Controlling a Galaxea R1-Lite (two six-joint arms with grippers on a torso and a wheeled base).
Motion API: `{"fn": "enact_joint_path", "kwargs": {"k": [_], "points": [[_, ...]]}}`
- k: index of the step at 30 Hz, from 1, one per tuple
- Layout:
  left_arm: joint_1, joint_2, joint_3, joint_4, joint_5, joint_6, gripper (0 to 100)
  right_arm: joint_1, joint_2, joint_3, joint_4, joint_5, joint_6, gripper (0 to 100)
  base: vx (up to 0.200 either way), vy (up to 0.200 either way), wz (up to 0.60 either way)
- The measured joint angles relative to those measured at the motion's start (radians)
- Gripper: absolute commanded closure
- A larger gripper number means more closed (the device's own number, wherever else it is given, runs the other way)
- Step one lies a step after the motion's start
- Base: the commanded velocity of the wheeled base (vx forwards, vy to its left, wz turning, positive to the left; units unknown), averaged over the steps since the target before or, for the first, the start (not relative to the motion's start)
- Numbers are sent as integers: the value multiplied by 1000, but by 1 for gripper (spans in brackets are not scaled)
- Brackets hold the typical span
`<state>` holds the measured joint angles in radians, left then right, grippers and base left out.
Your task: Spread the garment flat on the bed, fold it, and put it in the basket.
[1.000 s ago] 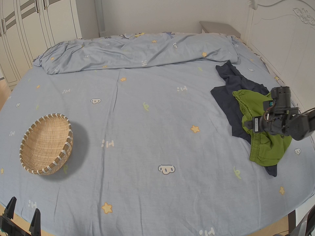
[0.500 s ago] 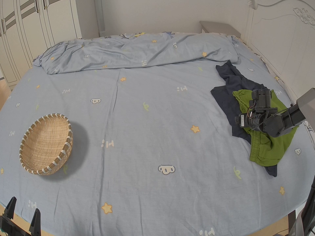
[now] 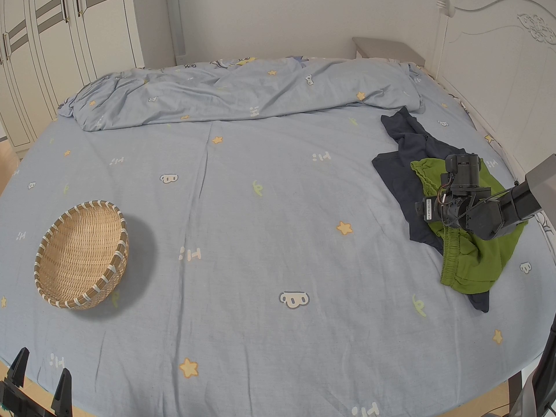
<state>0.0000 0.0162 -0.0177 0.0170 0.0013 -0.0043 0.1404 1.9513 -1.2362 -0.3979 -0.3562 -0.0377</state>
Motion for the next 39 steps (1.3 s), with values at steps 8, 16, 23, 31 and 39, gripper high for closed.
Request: {"fn": "enact_joint_path", "kwargs": {"k": [8, 16, 23, 31, 39], "points": [[0, 0, 0, 0, 0, 0, 0, -22, -11, 8, 0, 0, -1, 100, 0, 0, 0], [0, 0, 0, 0, 0, 0, 0, -27, -12, 20, 0, 2, 0, 100, 0, 0, 0], [0, 0, 0, 0, 1, 0, 0, -18, -14, 17, 9, 1, -2, 100, 0, 0, 0], [0, 0, 0, 0, 1, 0, 0, 6, -24, -33, 143, 1, 1, 100, 0, 0, 0], [0, 0, 0, 0, 1, 0, 0, 72, -99, -177, 536, 28, 163, 100, 0, 0, 0]]}}
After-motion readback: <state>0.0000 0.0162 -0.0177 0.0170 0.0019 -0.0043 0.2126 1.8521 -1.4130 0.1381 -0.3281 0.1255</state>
